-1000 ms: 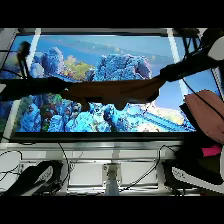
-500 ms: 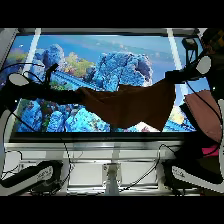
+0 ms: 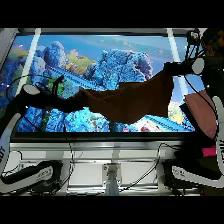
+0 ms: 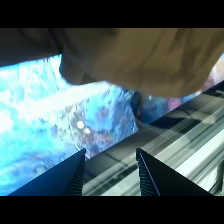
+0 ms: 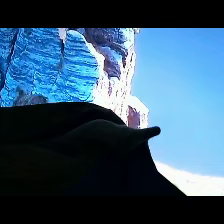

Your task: Fold the clothes and pants, and hang the long-sleeved shirts on hangers.

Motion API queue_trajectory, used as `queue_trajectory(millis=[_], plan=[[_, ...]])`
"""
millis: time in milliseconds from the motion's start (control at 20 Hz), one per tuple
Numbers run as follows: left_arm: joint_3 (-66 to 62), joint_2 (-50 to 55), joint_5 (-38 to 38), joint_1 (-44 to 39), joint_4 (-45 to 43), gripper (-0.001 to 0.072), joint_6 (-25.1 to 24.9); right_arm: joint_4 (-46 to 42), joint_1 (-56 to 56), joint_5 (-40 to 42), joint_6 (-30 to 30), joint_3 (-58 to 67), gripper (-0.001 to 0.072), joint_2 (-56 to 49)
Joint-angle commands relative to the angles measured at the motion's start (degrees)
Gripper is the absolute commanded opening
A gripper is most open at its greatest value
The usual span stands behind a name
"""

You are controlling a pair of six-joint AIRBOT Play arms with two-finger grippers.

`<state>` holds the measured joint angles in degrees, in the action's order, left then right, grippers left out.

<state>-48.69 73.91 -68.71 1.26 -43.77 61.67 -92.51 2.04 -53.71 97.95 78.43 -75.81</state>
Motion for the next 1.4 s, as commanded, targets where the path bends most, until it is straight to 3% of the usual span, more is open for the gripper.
queue_trajectory(millis=[0, 200, 500, 1000, 1050, 1150, 1200, 1350], plan=[[7.28, 0.5, 9.16, -3.13, 4.92, 0.0347, -0.22, 0.17, -0.02, 0.87, 0.37, -0.02, 0.0016, -0.5], [8.28, 2.51, 20.0, -9.01, 6.99, 0.037, -0.22, 0.17, -0.02, 0.85, 0.35, 0.0, 0.0016, -0.5], [8.26, 4.37, 29.03, -10.91, 7.32, 0.037, -0.17, 0.17, -0.02, 0.87, 0.13, 0.0, 0.0016, -0.5], [7.91, 9.11, 32.98, -12.55, 14.23, 0.0363, -0.22, 0.2, -0.02, 0.85, 0.13, 0.0, 0.0016, -0.5], [7.61, 9.46, 33.03, -13.18, 14.47, 0.0335, -0.24, 0.2, -0.02, 0.85, 0.13, 0.0, 0.0016, -0.5], [6.6, 9.66, 33.16, -13.81, 14.34, 0.0101, -1.09, 0.2, -0.02, 0.81, 0.13, 0.0, 0.0016, -0.5], [5.75, 9.66, 33.16, -13.79, 14.27, 0.002, -1.33, 0.2, -0.02, 0.79, 0.13, 0.0, 0.0016, -0.5], [2.51, 9.27, 32.63, -13.09, 14.25, 0.0018, -1.31, 0.17, -0.02, 0.79, 0.13, 0.0, 0.0017, -0.5]])
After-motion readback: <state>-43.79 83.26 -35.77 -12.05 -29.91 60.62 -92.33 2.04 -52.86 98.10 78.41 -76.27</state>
